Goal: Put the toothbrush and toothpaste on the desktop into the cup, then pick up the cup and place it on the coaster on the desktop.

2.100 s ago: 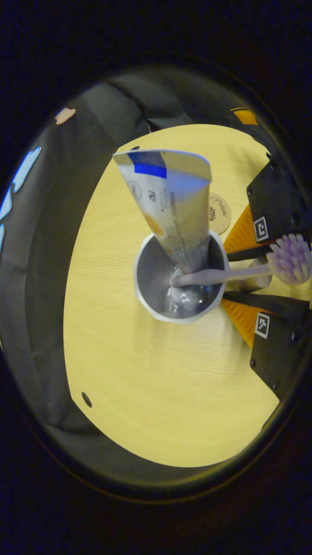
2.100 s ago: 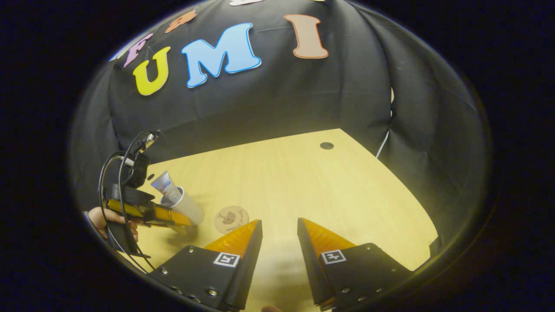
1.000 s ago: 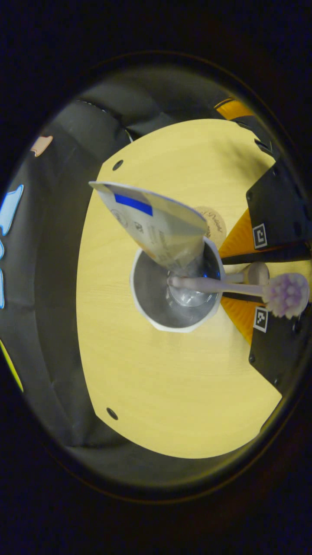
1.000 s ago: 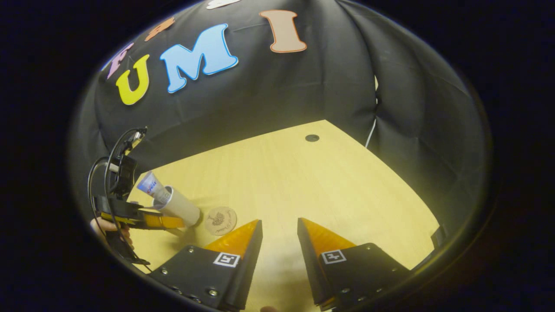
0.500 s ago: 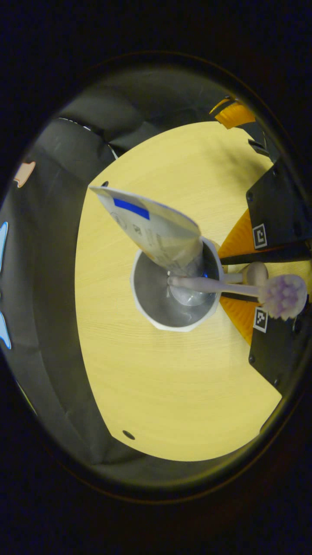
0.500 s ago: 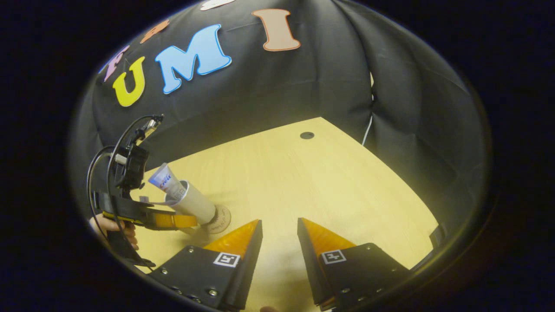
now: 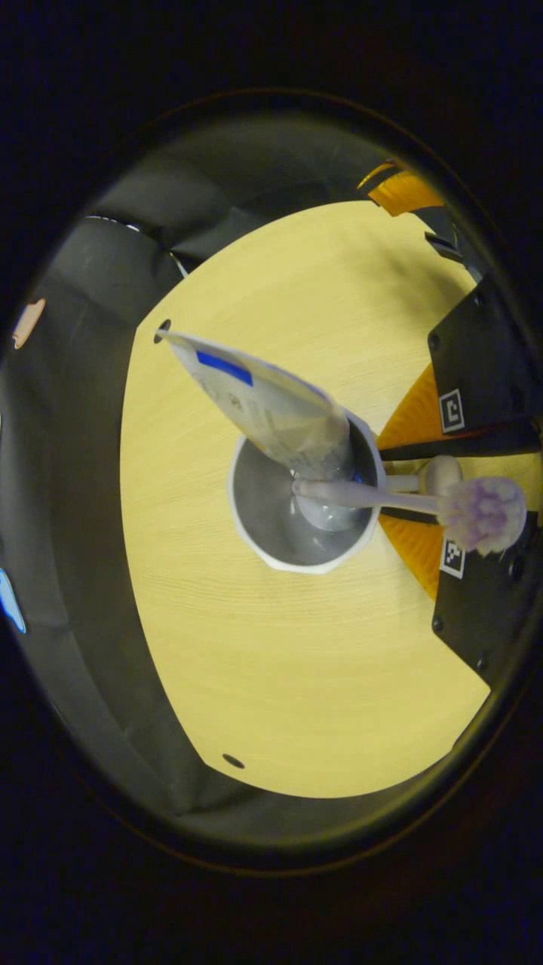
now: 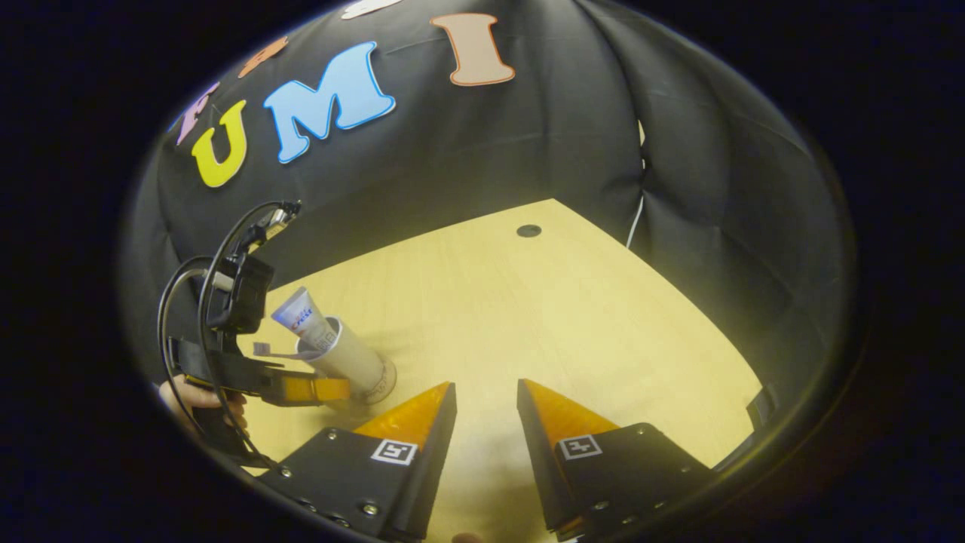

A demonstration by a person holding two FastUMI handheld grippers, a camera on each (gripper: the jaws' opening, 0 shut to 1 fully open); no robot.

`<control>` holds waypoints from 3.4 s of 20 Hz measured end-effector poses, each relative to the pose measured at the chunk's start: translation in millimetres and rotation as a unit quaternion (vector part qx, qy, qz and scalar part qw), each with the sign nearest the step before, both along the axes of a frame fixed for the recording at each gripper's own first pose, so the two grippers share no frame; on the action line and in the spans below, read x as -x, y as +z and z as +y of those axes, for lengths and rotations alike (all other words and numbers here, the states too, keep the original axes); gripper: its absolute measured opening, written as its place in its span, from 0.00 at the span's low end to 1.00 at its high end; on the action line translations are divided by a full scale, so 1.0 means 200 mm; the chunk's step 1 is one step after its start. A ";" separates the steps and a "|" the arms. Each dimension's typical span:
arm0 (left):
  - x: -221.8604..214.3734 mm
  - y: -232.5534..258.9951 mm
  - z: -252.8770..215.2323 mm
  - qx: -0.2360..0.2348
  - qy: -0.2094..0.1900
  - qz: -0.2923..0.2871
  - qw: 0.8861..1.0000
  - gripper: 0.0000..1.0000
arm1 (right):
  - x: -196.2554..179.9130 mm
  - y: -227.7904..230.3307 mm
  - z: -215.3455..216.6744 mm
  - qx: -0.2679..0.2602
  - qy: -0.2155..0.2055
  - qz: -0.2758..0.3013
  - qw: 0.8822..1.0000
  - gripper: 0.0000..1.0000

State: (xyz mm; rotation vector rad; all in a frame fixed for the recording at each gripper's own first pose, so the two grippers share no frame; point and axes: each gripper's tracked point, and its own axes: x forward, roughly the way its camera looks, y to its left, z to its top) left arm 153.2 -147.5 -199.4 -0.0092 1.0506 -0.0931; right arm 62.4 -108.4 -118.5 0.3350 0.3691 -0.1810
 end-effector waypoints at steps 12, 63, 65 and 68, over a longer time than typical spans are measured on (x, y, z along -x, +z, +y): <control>0.04 0.04 -0.11 0.053 -0.004 -0.011 0.999 0.53 | -0.01 0.02 0.02 0.028 0.018 -0.007 0.999 0.53; 0.66 1.34 0.46 0.031 0.057 -0.480 0.875 0.83 | 0.29 0.83 0.38 0.200 0.056 -0.253 0.945 0.78; 0.66 1.35 0.46 0.029 0.058 -0.483 0.873 0.82 | 0.30 0.85 0.38 0.200 0.054 -0.258 0.944 0.78; 0.64 1.35 0.48 0.017 0.053 -0.484 0.874 0.84 | 0.31 0.85 0.39 0.197 0.053 -0.254 0.946 0.78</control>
